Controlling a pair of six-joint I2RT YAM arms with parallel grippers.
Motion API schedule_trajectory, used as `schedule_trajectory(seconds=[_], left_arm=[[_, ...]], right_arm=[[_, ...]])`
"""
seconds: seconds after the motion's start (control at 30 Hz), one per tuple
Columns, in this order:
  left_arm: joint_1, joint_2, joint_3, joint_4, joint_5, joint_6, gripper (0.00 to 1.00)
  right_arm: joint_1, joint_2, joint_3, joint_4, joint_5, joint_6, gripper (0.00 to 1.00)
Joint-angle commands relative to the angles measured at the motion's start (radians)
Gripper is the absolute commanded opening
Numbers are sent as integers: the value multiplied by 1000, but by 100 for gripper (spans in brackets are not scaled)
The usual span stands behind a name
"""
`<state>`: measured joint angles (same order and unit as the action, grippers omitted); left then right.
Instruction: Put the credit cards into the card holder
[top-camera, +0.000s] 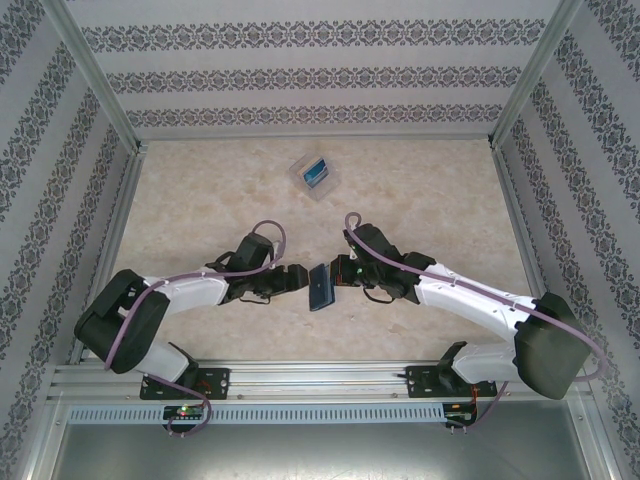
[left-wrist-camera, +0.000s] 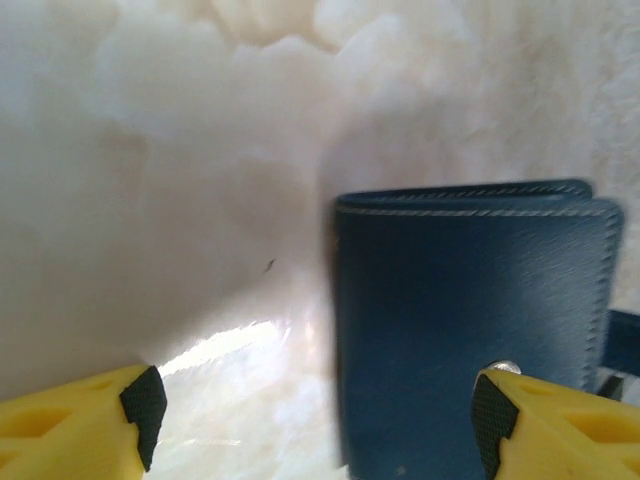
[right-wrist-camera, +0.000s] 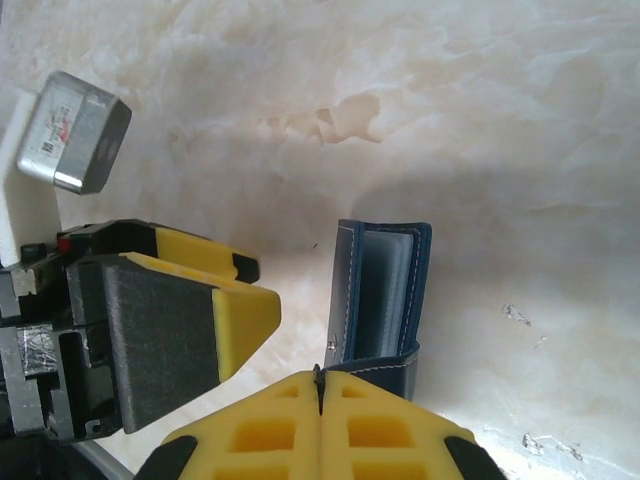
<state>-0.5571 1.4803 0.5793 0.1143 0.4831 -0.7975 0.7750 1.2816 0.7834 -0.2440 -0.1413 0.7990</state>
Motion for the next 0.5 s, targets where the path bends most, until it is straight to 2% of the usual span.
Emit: schedule_trajectory(seconds=[0.0,0.1,0.27,0.4,0.47], left_arm=[[-3,-1,-19,62,33,-23,85],[2,-40,-17,40,39,-35,91],[34,-77,-48,95,112,-84,94],[36,-114,-33,63,136,-58,95],[34,-123,4,-30,102,-4,95]], right_arm=[[-7,-7,-1,31,-41,35,0],[-7,-25,9,20,-35,41,0],[-9,-35,9,0,-1,44,0],[-10,-18,2,13,-20,55,0],[-10,-13,-3,22,-14,60,0]])
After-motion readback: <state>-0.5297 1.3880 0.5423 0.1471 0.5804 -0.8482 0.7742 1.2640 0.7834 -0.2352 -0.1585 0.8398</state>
